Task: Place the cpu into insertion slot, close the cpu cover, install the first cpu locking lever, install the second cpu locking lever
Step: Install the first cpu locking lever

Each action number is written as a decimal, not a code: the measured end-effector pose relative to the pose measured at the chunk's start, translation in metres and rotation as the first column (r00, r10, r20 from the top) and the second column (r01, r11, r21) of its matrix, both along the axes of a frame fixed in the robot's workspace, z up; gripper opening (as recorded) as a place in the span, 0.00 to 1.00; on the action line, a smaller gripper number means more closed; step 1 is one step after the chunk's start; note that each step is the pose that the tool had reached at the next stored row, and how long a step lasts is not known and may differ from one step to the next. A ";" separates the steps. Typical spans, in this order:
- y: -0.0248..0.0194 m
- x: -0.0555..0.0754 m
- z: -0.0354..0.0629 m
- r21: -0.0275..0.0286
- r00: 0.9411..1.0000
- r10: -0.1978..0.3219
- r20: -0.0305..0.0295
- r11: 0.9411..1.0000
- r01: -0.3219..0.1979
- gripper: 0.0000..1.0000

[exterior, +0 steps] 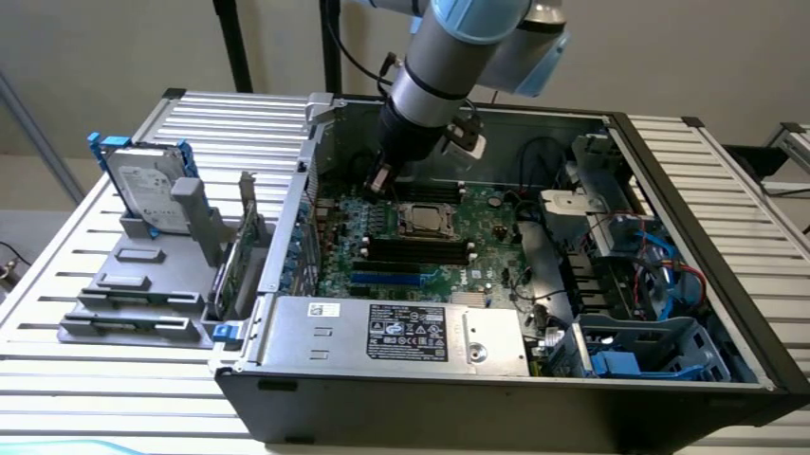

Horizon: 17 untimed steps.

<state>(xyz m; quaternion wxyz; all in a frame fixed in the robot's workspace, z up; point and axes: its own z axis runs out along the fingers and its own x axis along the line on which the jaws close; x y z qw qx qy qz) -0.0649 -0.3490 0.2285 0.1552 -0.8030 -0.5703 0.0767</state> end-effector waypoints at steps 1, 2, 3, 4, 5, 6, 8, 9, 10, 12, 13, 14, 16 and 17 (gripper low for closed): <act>0.0000 0.000 0.0000 0.000 1.000 -0.014 0.000 1.000 0.014 0.11; 0.0000 0.000 0.0000 0.000 1.000 -0.028 0.000 1.000 0.028 0.11; 0.0000 0.000 0.0000 0.001 0.999 -0.043 -0.001 0.999 0.043 0.11; 0.0000 0.000 0.0000 0.001 0.998 -0.056 -0.001 0.998 0.056 0.11; 0.0000 0.000 0.0000 0.002 0.998 -0.071 -0.001 0.998 0.071 0.11; 0.0000 0.000 0.0000 0.002 0.996 -0.084 -0.001 0.996 0.084 0.11; 0.0000 0.000 0.0000 0.004 0.994 -0.112 -0.001 0.994 0.112 0.11; 0.0000 0.000 0.0000 0.006 0.992 -0.124 -0.002 0.992 0.124 0.11; 0.0000 0.000 0.0001 0.008 0.991 -0.135 -0.003 0.991 0.135 0.11; 0.0000 -0.001 0.0006 0.017 0.988 -0.152 -0.004 0.988 0.152 0.11; 0.0000 -0.001 0.0009 0.024 0.987 -0.160 -0.005 0.987 0.160 0.11; 0.0000 -0.002 0.0011 0.033 0.986 -0.167 -0.007 0.985 0.167 0.11; 0.0000 -0.003 0.0015 0.051 0.984 -0.180 -0.010 0.982 0.181 0.11; 0.0000 -0.003 0.0017 0.060 0.982 -0.187 -0.012 0.980 0.188 0.11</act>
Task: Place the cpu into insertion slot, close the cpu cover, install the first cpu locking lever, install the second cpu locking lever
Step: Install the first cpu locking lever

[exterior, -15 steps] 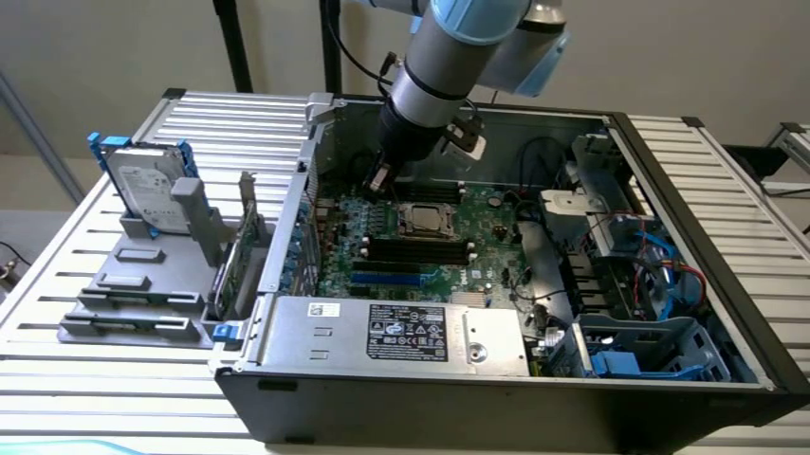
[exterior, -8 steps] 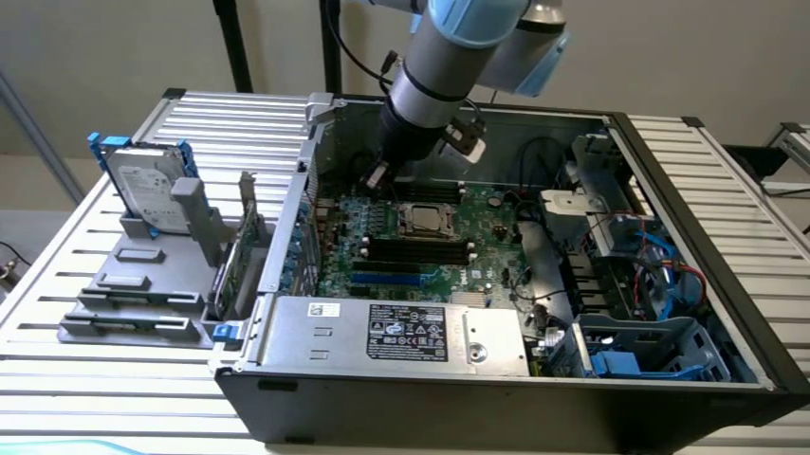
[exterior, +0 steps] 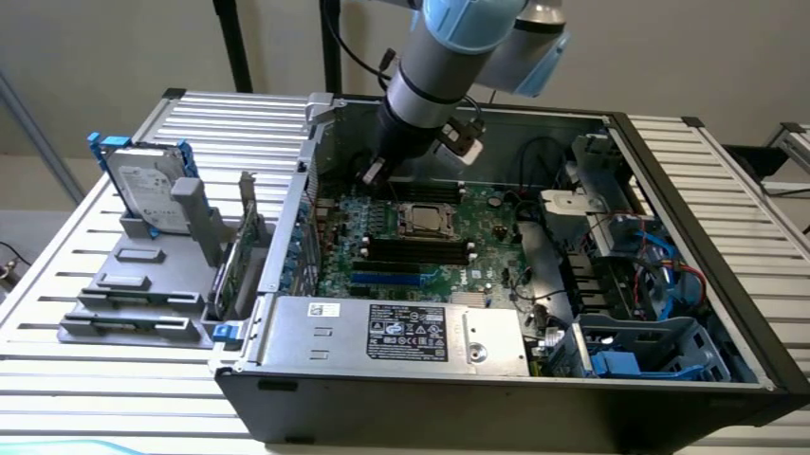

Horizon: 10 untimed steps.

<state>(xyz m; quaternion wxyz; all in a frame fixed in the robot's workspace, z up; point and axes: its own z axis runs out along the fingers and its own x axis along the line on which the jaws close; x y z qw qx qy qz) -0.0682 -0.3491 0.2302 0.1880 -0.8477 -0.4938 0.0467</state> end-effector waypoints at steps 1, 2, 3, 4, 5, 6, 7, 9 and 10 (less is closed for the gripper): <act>0.0000 -0.001 0.0002 0.010 1.000 -0.008 0.000 1.000 0.008 0.11; 0.0000 -0.001 0.0004 0.020 1.000 -0.015 0.000 1.000 0.015 0.11; 0.0000 -0.002 0.0005 0.029 1.000 -0.022 0.000 0.999 0.022 0.11; 0.0000 -0.002 0.0006 0.037 1.000 -0.029 -0.001 0.999 0.029 0.11; 0.0000 -0.003 0.0008 0.045 0.999 -0.037 -0.001 0.998 0.037 0.11; 0.0000 -0.003 0.0009 0.052 0.999 -0.045 -0.001 0.998 0.045 0.11; 0.0000 -0.003 0.0010 0.059 0.999 -0.053 -0.002 0.997 0.053 0.11; 0.0000 -0.004 0.0012 0.074 0.998 -0.070 -0.003 0.995 0.070 0.11; 0.0000 -0.005 0.0013 0.080 0.997 -0.078 -0.004 0.994 0.078 0.11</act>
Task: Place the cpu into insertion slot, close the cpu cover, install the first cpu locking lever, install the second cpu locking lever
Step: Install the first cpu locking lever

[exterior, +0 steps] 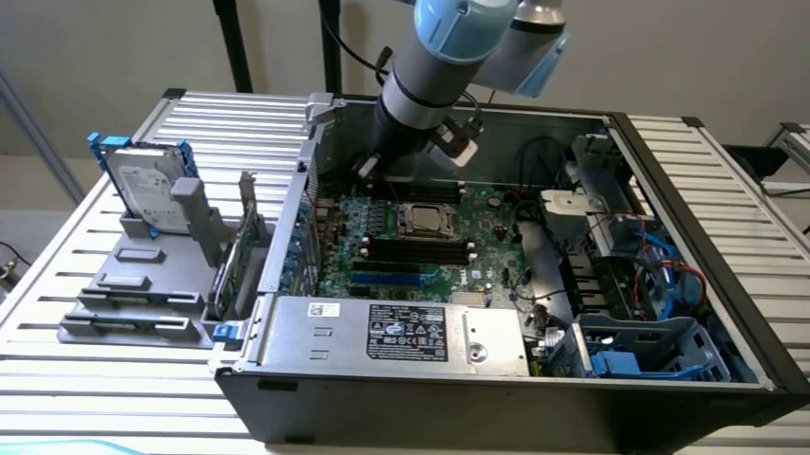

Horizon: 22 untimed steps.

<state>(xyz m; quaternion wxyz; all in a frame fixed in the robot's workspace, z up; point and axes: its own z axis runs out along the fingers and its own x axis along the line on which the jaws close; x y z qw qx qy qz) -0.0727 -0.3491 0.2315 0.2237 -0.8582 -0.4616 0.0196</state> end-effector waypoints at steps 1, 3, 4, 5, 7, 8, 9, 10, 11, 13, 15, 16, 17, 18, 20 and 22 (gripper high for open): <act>0.0000 0.000 0.0001 0.007 1.000 -0.008 0.000 1.000 0.008 0.11; 0.0000 -0.001 0.0002 0.020 1.000 -0.025 -0.001 0.999 0.025 0.11; 0.0000 -0.001 0.0002 0.024 0.999 -0.035 -0.001 0.999 0.035 0.11; 0.0000 -0.001 0.0002 0.027 0.999 -0.047 -0.001 0.999 0.047 0.11; 0.0000 -0.001 0.0002 0.030 0.997 -0.072 -0.001 0.997 0.072 0.11; 0.0000 -0.001 0.0002 0.031 0.996 -0.084 -0.001 0.996 0.084 0.11; 0.0000 -0.001 0.0002 0.031 0.995 -0.095 -0.001 0.995 0.095 0.11; 0.0000 -0.001 0.0002 0.032 0.994 -0.105 -0.001 0.994 0.105 0.11; 0.0000 -0.001 0.0003 0.032 0.993 -0.115 -0.001 0.993 0.115 0.11; 0.0000 -0.001 0.0002 0.033 0.991 -0.131 0.000 0.991 0.131 0.11; 0.0000 -0.001 0.0003 0.034 0.989 -0.146 0.001 0.989 0.146 0.11; 0.0000 -0.001 0.0005 0.034 0.988 -0.152 0.001 0.988 0.152 0.11; 0.0000 -0.001 0.0011 0.034 0.988 -0.157 0.002 0.987 0.157 0.11; 0.0000 -0.001 0.0019 0.034 0.987 -0.162 0.003 0.986 0.162 0.11; 0.0000 -0.001 0.0040 0.035 0.985 -0.171 0.005 0.985 0.171 0.11; 0.0000 0.000 0.0062 0.035 0.984 -0.179 0.006 0.983 0.179 0.11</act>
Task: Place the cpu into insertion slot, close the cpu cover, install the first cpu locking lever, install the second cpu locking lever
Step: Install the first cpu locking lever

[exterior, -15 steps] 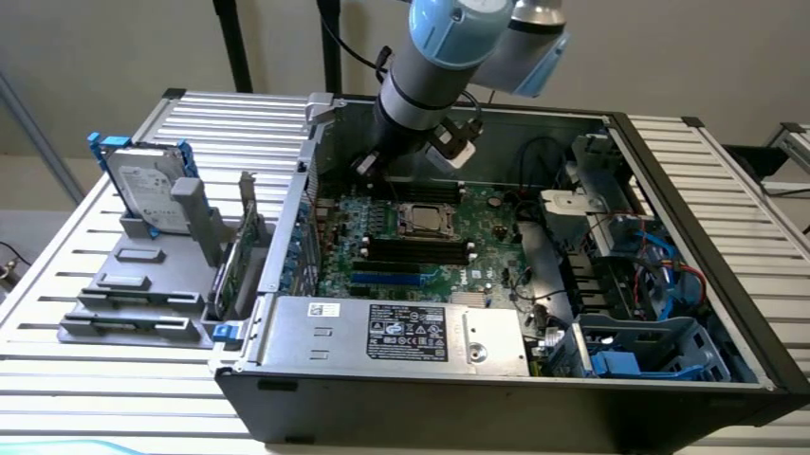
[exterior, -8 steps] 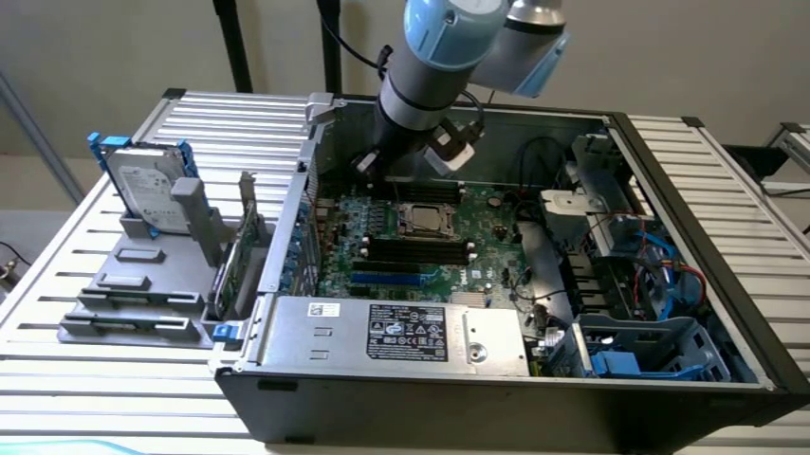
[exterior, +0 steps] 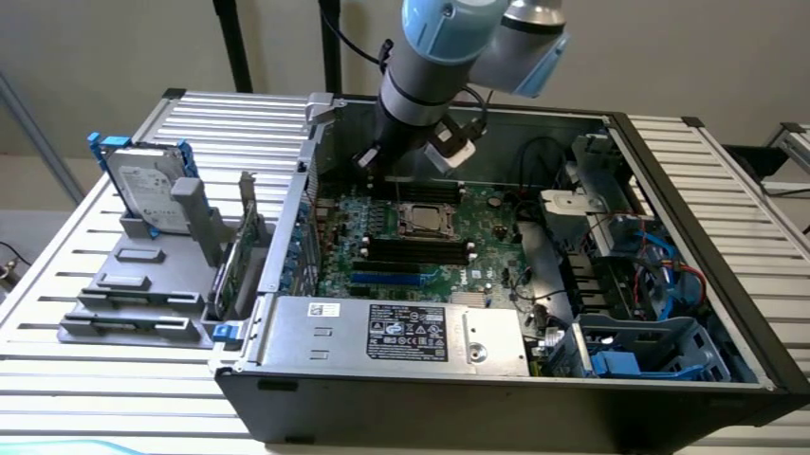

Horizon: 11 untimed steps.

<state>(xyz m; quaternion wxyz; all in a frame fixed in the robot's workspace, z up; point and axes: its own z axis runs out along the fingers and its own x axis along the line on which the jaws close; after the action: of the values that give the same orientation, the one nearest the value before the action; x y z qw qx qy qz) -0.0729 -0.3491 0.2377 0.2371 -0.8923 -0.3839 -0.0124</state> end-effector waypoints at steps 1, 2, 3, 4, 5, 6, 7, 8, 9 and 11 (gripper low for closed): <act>0.0000 0.001 0.0010 0.000 1.000 -0.003 0.001 1.000 0.003 0.11; 0.0000 0.002 0.0014 0.000 1.000 -0.005 0.001 1.000 0.005 0.11; 0.0001 0.003 0.0014 0.001 1.000 -0.007 0.001 1.000 0.007 0.11; 0.0000 0.006 0.0014 0.001 1.000 -0.008 0.001 1.000 0.008 0.11; 0.0000 0.009 0.0015 0.001 1.000 -0.009 0.001 1.000 0.009 0.11; 0.0000 0.012 0.0015 0.001 1.000 -0.009 0.001 1.000 0.009 0.11; 0.0000 0.017 0.0014 0.001 1.000 -0.010 0.001 1.000 0.010 0.11; 0.0000 0.021 0.0013 0.001 1.000 -0.010 0.001 1.000 0.010 0.11; 0.0000 0.025 0.0010 0.001 1.000 -0.010 0.001 1.000 0.010 0.11; -0.0001 0.032 -0.0003 0.002 1.000 -0.011 0.001 1.000 0.011 0.11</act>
<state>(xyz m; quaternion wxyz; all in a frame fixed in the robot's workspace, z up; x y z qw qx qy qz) -0.0412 -0.3491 0.2374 0.2376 -0.8941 -0.3793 -0.0146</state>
